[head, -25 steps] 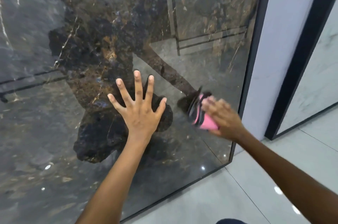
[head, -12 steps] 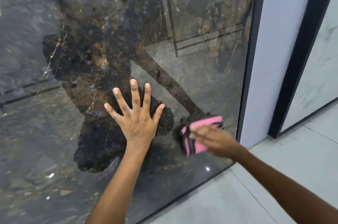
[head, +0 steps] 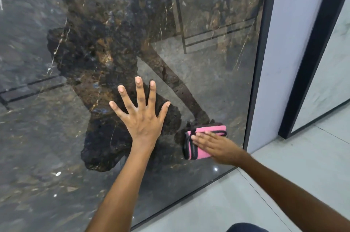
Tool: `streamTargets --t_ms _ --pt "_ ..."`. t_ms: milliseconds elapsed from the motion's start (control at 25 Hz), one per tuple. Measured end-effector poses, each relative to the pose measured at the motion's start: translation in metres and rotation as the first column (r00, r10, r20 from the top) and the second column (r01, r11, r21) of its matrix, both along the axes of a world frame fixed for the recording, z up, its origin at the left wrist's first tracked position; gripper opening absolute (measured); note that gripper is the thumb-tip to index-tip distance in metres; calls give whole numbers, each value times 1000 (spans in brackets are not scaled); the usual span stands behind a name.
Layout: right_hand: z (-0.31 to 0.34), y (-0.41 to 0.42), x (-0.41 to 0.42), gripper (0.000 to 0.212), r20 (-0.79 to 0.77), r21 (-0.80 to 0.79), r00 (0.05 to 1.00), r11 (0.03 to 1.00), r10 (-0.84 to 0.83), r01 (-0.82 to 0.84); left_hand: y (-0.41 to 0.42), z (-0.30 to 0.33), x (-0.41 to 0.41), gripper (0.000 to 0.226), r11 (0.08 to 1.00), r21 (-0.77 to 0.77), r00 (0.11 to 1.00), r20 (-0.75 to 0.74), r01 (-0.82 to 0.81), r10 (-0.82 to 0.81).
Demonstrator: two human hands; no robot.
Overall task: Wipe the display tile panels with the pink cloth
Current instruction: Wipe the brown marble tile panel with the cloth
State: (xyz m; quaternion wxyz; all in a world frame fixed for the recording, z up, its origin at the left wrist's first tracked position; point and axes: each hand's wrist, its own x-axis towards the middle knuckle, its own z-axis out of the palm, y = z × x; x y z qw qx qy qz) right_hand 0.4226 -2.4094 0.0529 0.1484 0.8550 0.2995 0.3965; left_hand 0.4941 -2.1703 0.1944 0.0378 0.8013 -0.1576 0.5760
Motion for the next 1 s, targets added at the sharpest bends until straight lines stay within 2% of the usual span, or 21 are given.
streamTargets --t_ms 40,120,200,240,280,360,400,440,480,560,600,640,680,760,800,840,880,920,960,1000 --pt "14 -20 3 97 1 64 1000 998 23 -23 0 -1 0 85 1000 -4 1000 6 6 -6" --pt "64 -55 18 83 109 345 994 938 -16 -23 0 2 2 85 1000 -10 1000 22 17 -17" --pt "108 -82 32 77 179 632 979 774 -102 -35 -2 4 2 83 999 -35 999 35 36 -35" --pt "115 -86 36 77 193 779 971 623 -142 -64 -4 0 0 81 997 -58 999 33 42 -41" --pt "106 -83 37 79 170 908 967 411 -192 -78 -6 -9 -4 78 996 -80 999 16 46 -45" --pt "41 -69 35 81 7 999 966 -35 -259 -17 -8 -48 -13 71 994 -73 995 -49 79 -82" --pt "-2 -57 29 84 -108 987 966 -140 -234 77 -7 -70 -15 68 995 -40 993 -69 90 -93" --pt "-46 -41 20 87 -233 963 959 -171 -159 206 -6 -87 -14 66 996 -11 993 -78 84 -84" --pt "-83 -23 11 89 -317 946 942 -100 -108 307 -4 -97 -10 66 998 -2 995 -76 68 -68" --pt "-99 -9 -4 83 -371 901 926 212 -78 379 -3 -97 -3 68 999 -18 998 -48 38 -39" --pt "-77 -15 -1 81 -318 885 944 330 -83 328 -4 -94 -3 68 999 -22 999 -30 27 -28" --pt "-45 -20 8 81 -207 895 973 382 -101 230 -6 -93 -3 68 999 -23 1000 -19 24 -24" --pt "-5 -23 19 79 -85 925 988 357 -129 126 -6 -95 -5 68 999 -24 999 -15 32 -32" --pt "71 -25 41 72 216 956 943 252 -253 -151 -6 -101 -10 66 997 -43 997 -14 69 -70" --pt "87 -16 49 69 298 937 919 264 -258 -230 -6 -102 -10 64 995 -53 996 -15 83 -84" --pt "86 2 51 68 336 910 920 323 -203 -261 -7 -101 -11 63 993 -67 995 -18 93 -94" --pt "62 20 51 69 357 835 926 485 -120 -259 -8 -100 -10 63 992 -79 995 -21 99 -101" --pt "23 37 46 74 319 680 948 700 -12 -219 -8 -99 -10 62 991 -85 994 -26 102 -104" --pt "-26 46 39 82 222 446 973 880 66 -162 -7 -101 -10 62 992 -81 994 -31 101 -104" --pt "-72 43 28 94 102 146 992 985 73 -88 -5 -106 -12 61 993 -67 994 -38 100 -103"
